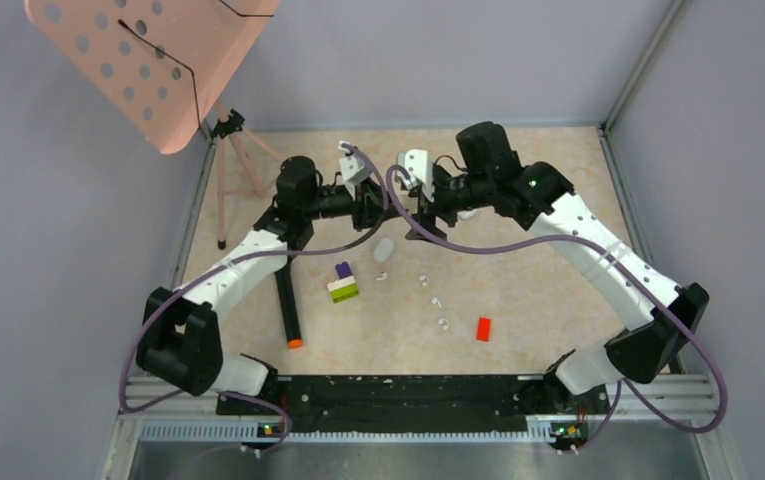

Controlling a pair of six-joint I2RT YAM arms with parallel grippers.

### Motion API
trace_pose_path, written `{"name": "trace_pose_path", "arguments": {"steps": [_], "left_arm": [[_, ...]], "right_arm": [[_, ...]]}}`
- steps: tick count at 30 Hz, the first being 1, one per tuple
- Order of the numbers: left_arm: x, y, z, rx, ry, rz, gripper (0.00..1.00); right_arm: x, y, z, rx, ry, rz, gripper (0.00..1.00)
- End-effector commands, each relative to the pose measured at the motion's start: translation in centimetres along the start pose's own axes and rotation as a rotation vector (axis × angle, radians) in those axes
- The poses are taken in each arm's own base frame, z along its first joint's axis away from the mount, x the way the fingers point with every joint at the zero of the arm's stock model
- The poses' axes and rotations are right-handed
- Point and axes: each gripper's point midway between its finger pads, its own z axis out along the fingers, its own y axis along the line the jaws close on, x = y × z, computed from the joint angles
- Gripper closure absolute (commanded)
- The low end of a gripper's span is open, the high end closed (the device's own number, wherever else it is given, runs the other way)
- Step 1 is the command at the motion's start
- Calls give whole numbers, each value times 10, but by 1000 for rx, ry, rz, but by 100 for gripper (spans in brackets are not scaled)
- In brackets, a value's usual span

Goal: Insert the wireless bluetooth earbuds into the charging case
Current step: Close the charging case, then place the charging case at the center of the board.

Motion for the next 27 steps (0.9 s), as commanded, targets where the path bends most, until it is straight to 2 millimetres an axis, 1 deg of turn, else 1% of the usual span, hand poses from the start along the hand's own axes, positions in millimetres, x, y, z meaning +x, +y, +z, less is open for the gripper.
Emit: {"name": "trace_pose_path", "arguments": {"steps": [1,2,4,6,7,8,9,11,13,15,17,19,20,24,27], "left_arm": [[-28,34,8,-120,-105,-160,100],[-25,34,11,-106,-99,-172,100],[-8,37,15,-102,-70,-212,100],[23,41,21,-100,-9,-275,100],[41,44,24,-105,29,-330,100],[57,46,27,-108,62,-389,100],[71,50,32,-116,86,-457,100],[91,60,39,-155,118,-619,100],[106,70,47,-198,135,-687,100],[120,75,54,-219,163,-724,97],[139,77,60,-235,205,-771,95],[155,78,66,-255,237,-820,89],[164,78,68,-266,252,-840,88],[198,77,72,-306,309,-885,87],[211,77,74,-333,337,-892,85]], "right_arm": [[-10,-6,-29,132,-13,-10,20],[-1,-15,-35,201,14,19,19],[16,-37,-53,341,13,99,16],[37,-59,-74,454,-14,206,14],[52,-66,-78,483,-13,261,14],[73,-71,-79,500,11,316,15],[97,-76,-78,519,59,366,16],[143,-78,-69,527,162,454,21],[176,-80,-62,515,212,532,25],[203,-87,-55,510,239,606,28],[222,-94,-48,487,269,639,33],[240,-103,-41,471,319,621,39],[245,-107,-38,462,335,603,41],[267,-120,-26,418,386,507,41],[278,-127,-18,369,409,394,41]]}}
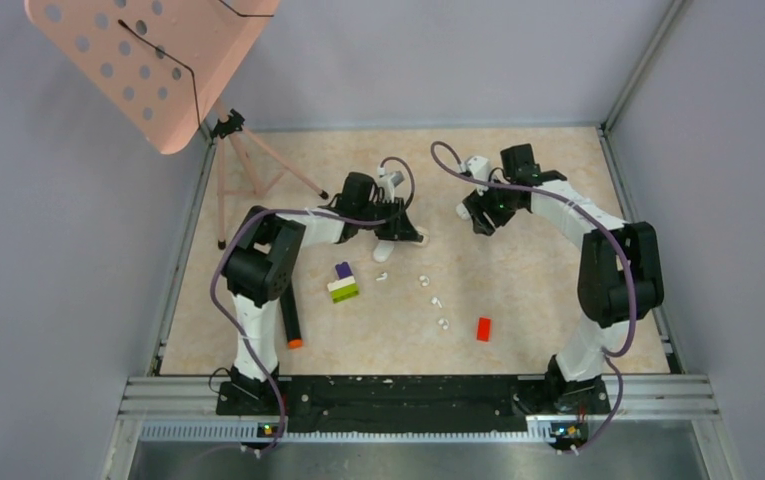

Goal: Insert the wireless bluetooth earbuds into the charging case
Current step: Place the charging case at the center of the board.

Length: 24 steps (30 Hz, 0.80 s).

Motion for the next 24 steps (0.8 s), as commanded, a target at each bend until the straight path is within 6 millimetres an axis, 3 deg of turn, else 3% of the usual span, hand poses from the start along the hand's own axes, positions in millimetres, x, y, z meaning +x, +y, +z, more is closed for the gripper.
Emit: {"name": "trace_pose_path", "arguments": {"steps": [1,7,9,17,20,24], "left_arm": [[-6,8,11,-48,-11,-11,82],[-21,10,8,-100,-27,35,53],[-30,4,1,-92,-32,80,38],[-56,-16,-45,-33,-53,134,31],[-67,-24,-62,-30,-69,202,31],[-81,-35,-81,-30,-94,262,31]], "right_arm": [[-39,-28,3,37,-98,-256,40],[-44,-32,19,-52,-152,-549,36],[-48,-32,23,-96,-190,-639,33],[-55,-32,41,-275,-172,-825,31],[-47,-34,47,-328,-129,-865,32],[-17,-27,50,-431,-39,-922,35]]}}
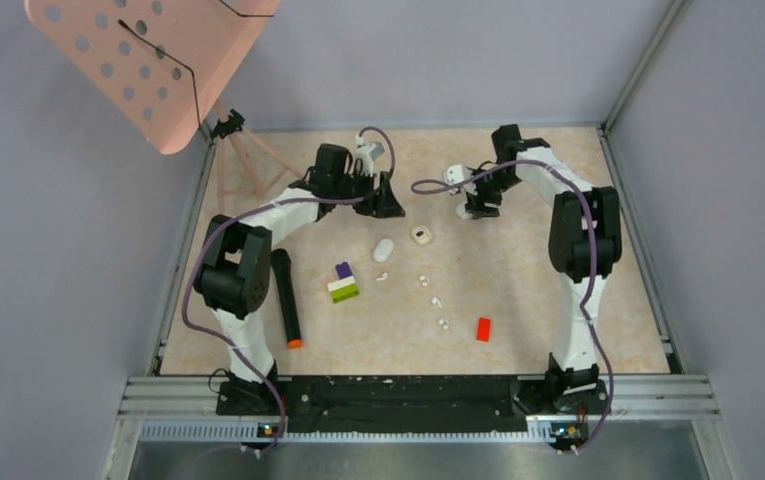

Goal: Insert the wireless bluetooth earbuds into the charging case
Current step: Place the charging case at the center of the board, then pick up the charging case at the center of the board.

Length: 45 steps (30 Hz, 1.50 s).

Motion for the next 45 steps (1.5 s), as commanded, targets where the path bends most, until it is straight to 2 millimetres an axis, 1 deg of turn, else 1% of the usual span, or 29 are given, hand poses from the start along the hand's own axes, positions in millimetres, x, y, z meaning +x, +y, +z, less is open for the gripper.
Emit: {"name": "trace_pose_path", "arguments": {"steps": [1,3,7,10,14,19,22,27,30,32,34,36,39,42,45], "left_arm": [[-44,-32,-35,46,-83,157,31],[-51,-35,-42,41,-102,180,31],[-58,-37,-51,19,-117,221,31],[-58,-39,-55,10,-114,226,32],[-52,-46,-63,20,-97,233,33],[-51,-54,-75,27,-93,243,34],[-50,-56,-80,28,-100,246,34],[-46,-57,-83,27,-91,241,34],[-46,-57,-84,21,-88,249,34],[-47,-57,-86,11,-91,254,34],[-47,-55,-87,-1,-92,256,34],[-45,-54,-87,-7,-90,256,34],[-42,-53,-86,-9,-84,252,34],[-41,-52,-86,-10,-85,250,34],[-42,-51,-86,-15,-89,252,34]], "right_arm": [[7,36,0,-177,3,-74,35],[10,41,0,-190,6,-70,35],[7,39,5,-188,-22,-35,37],[7,29,10,-167,-31,10,39],[9,22,16,-153,-34,31,42],[-4,13,2,-117,-52,12,43],[-3,14,0,-118,-40,-4,42],[10,20,11,-157,-3,-65,38],[15,15,17,-159,10,-68,38],[13,7,19,-137,-1,-67,39],[9,-7,19,-90,-15,-79,38],[7,-14,21,-68,-17,-88,38],[7,-16,27,-74,-4,-101,37],[6,-13,32,-89,1,-115,38],[6,-12,33,-94,12,-117,43]]}}
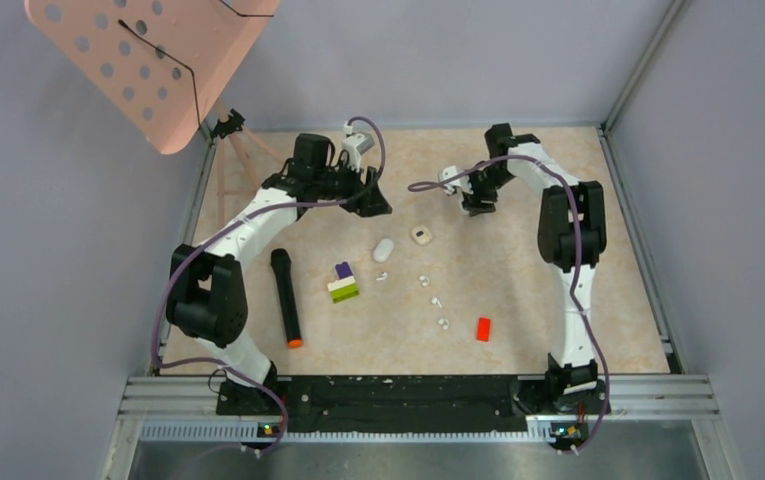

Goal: Insert the wireless bluetooth earbuds into the charging case
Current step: Pick up the charging case at the center of the board.

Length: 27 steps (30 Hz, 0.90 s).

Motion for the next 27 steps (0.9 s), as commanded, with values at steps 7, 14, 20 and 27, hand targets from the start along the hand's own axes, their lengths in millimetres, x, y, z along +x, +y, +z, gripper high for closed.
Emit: {"name": "trace_pose_path", "arguments": {"steps": [7,14,20,27], "left_arm": [[-15,-5,-12,-20,-57,46,35],[-19,12,-17,-114,-87,13,35],[-30,32,-27,-180,-135,-27,34],[-34,35,-34,-179,-179,-40,32]], "right_arm": [[-17,8,-6,-7,-2,240,63],[-17,50,-23,305,116,997,59],[-63,99,-19,252,98,1380,31],[-79,73,-71,314,25,1274,26]]}}
